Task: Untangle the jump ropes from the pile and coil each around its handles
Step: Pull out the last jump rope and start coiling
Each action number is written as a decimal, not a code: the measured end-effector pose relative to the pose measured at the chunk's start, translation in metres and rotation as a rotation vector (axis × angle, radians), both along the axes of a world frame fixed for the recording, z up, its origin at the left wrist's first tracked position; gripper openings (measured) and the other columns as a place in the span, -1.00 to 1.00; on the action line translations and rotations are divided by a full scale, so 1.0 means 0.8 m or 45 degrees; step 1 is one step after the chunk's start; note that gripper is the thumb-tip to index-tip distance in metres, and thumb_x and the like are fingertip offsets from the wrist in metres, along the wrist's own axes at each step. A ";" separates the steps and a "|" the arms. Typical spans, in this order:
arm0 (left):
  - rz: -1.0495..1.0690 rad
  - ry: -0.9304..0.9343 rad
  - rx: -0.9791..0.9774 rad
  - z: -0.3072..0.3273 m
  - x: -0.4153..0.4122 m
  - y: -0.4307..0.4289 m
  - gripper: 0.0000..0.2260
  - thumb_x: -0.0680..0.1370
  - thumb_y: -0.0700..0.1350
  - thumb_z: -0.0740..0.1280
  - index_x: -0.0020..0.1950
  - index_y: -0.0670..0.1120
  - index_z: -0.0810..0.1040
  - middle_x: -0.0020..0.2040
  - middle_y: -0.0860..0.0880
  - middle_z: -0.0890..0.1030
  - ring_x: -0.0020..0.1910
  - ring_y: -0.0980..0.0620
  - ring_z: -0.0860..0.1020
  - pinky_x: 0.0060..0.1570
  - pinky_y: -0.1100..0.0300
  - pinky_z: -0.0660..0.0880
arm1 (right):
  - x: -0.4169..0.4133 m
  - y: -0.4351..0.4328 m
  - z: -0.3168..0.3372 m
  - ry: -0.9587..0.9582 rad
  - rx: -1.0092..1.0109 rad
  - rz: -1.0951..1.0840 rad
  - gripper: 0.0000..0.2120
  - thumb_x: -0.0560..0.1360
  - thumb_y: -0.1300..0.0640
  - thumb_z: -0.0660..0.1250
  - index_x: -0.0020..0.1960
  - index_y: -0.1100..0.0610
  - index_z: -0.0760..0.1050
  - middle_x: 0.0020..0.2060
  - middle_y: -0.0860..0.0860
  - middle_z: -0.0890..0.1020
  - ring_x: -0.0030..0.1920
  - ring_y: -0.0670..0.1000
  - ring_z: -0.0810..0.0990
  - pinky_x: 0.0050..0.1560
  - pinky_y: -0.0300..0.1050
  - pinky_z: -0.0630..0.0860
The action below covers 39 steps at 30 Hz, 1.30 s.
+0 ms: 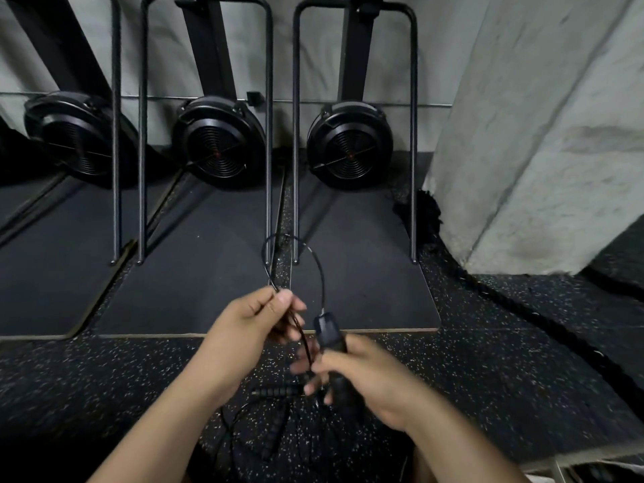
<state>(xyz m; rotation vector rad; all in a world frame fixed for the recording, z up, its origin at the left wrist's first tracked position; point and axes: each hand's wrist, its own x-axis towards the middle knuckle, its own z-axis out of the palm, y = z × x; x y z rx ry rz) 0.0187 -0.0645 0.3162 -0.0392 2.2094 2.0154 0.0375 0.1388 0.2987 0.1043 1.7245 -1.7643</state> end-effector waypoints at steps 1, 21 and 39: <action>0.034 -0.015 0.102 0.000 -0.006 -0.002 -0.72 0.73 -0.03 0.27 0.07 -0.17 0.70 -0.16 -0.14 0.69 -0.21 -0.02 0.62 -0.07 0.07 0.54 | 0.003 -0.005 -0.001 0.018 0.038 0.067 -0.76 0.64 0.24 0.39 0.29 0.20 0.58 0.11 0.08 0.78 -0.03 0.05 0.72 -0.10 -0.09 0.59; -0.257 -0.431 0.208 -0.038 0.030 0.055 -0.48 0.72 0.25 0.12 0.08 -0.10 0.70 0.04 -0.16 0.77 0.07 -0.17 0.75 0.15 0.05 0.63 | -0.012 0.029 0.067 0.256 -0.426 -0.305 -0.89 0.50 0.25 0.51 -0.02 0.20 0.61 -0.10 0.31 0.73 -0.31 0.08 0.64 -0.25 -0.09 0.60; -0.160 0.068 -0.002 -0.007 0.029 0.035 -0.75 0.69 0.04 0.30 0.01 -0.02 0.75 -0.12 -0.07 0.72 -0.12 0.05 0.63 -0.03 0.21 0.52 | -0.030 0.051 0.004 0.065 0.090 0.006 -0.75 0.57 0.33 0.42 0.25 0.26 0.65 0.13 0.23 0.76 0.04 0.16 0.72 -0.07 -0.02 0.59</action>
